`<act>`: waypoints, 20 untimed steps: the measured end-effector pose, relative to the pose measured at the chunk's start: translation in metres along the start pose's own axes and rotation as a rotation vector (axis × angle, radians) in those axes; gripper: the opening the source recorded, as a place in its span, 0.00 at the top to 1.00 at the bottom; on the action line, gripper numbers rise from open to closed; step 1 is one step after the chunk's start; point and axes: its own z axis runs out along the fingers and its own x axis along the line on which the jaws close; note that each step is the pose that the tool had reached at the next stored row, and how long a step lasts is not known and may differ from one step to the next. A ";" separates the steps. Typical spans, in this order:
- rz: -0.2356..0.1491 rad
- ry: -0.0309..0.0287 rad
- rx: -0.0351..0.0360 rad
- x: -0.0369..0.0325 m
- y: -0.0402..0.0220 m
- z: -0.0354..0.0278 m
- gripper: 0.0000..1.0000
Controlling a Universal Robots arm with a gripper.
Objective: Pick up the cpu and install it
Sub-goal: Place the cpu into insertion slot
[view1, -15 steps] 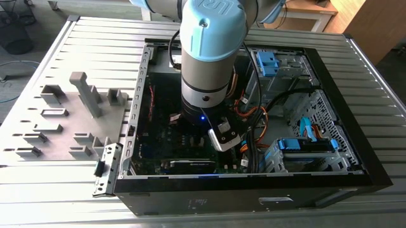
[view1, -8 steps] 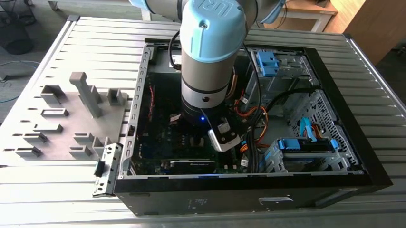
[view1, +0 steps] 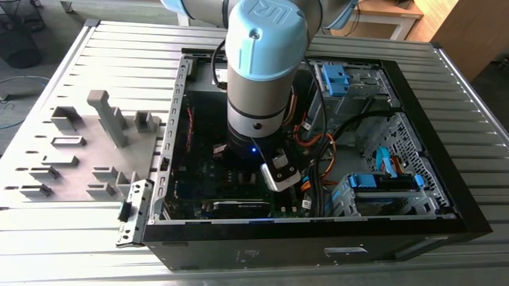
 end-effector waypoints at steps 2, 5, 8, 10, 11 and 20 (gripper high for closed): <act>0.000 0.0001 0.0001 0.0000 0.0000 0.0016 0.89; 0.000 0.0001 0.0003 0.0000 -0.0001 0.0017 0.89; 0.000 0.0001 0.0001 0.0000 -0.0001 0.0022 0.89; 0.000 0.0001 0.0002 0.0000 -0.0001 0.0023 0.89; 0.000 0.0002 0.0003 0.0000 -0.0001 0.0023 0.89; 0.000 0.0000 -0.0001 0.0000 0.0002 -0.0040 0.89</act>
